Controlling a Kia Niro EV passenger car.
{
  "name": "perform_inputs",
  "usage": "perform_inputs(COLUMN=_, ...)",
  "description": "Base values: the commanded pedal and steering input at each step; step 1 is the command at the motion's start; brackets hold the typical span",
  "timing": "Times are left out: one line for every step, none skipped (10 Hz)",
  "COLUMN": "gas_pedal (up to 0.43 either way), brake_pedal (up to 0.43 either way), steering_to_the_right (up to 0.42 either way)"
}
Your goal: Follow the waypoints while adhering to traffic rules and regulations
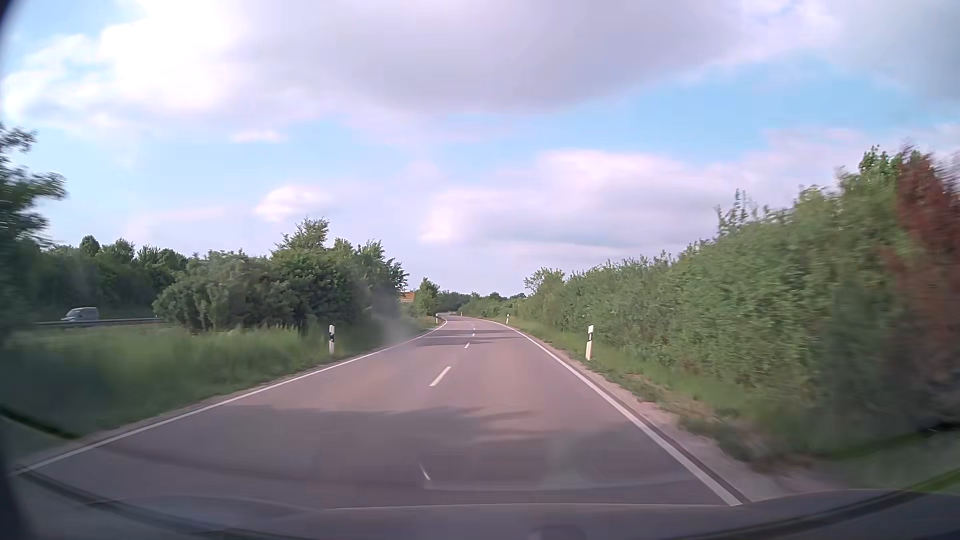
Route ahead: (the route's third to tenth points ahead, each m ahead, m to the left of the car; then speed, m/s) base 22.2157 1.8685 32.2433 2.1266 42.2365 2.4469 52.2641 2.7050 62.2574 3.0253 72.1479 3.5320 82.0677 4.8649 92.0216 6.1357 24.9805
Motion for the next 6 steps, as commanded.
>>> perform_inputs(gas_pedal=0.197, brake_pedal=0.000, steering_to_the_right=-0.007)
perform_inputs(gas_pedal=0.197, brake_pedal=0.000, steering_to_the_right=-0.006)
perform_inputs(gas_pedal=0.197, brake_pedal=0.000, steering_to_the_right=-0.006)
perform_inputs(gas_pedal=0.197, brake_pedal=0.000, steering_to_the_right=-0.006)
perform_inputs(gas_pedal=0.197, brake_pedal=0.000, steering_to_the_right=-0.006)
perform_inputs(gas_pedal=0.197, brake_pedal=0.000, steering_to_the_right=-0.006)
